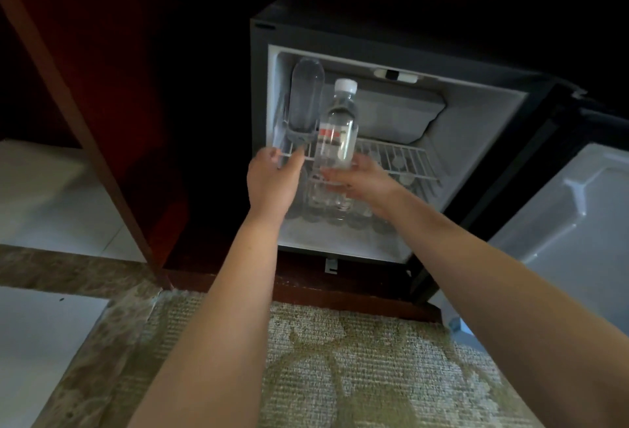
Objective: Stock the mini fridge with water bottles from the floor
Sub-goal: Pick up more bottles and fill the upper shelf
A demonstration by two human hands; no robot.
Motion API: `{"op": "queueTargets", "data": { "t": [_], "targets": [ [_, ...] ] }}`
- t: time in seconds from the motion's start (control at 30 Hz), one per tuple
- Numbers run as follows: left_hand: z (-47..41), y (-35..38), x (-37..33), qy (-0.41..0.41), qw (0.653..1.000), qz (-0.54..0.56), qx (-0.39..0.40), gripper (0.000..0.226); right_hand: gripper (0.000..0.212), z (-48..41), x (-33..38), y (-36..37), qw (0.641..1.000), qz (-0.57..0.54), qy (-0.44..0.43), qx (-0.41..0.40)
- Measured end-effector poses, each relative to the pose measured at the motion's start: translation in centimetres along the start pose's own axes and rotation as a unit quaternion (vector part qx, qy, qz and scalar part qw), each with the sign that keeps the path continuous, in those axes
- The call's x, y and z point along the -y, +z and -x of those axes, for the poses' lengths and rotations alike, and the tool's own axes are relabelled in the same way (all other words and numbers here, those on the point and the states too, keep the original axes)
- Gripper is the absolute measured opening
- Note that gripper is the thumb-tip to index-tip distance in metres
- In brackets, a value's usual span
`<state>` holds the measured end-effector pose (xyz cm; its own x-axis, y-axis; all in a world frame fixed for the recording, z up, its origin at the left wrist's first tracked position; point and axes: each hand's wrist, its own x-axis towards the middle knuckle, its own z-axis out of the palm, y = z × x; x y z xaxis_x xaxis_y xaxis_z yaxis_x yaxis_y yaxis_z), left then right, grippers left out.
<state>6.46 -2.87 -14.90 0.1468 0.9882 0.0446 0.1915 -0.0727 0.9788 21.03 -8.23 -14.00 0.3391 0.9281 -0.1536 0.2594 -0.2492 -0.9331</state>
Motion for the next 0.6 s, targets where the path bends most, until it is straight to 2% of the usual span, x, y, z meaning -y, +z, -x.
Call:
{"op": "queueTargets", "data": {
  "t": [0.07, 0.13, 0.23, 0.37, 0.47, 0.6],
  "targets": [
    [-0.3, 0.3, 0.3, 0.007, 0.999, -0.039, -0.037, 0.054, 0.036, -1.3, 0.4, -0.6, 1.000, -0.011, 0.007, -0.027],
    [-0.7, 0.5, 0.3, 0.010, 0.996, -0.068, -0.058, 0.066, 0.034, -2.6, 0.4, -0.8, 0.999, -0.018, 0.001, -0.035],
    [-1.2, 0.8, 0.5, 0.013, 0.998, -0.052, -0.037, 0.085, 0.029, -4.0, 0.5, -0.9, 0.998, -0.011, -0.006, -0.057],
    [-2.3, 1.0, 1.5, -0.013, 1.000, -0.019, 0.007, 0.090, 0.047, -6.3, 0.5, -1.3, 0.996, -0.002, -0.007, -0.085],
    [-2.9, 0.8, 1.9, -0.041, 0.999, 0.022, 0.006, 0.095, 0.037, -7.9, 0.5, -1.7, 0.995, 0.010, -0.011, -0.095],
    [-3.2, 0.8, 2.0, -0.032, 0.999, 0.020, 0.004, 0.093, 0.057, -9.8, 0.1, -1.6, 0.990, 0.023, -0.010, -0.141]
  ]
}}
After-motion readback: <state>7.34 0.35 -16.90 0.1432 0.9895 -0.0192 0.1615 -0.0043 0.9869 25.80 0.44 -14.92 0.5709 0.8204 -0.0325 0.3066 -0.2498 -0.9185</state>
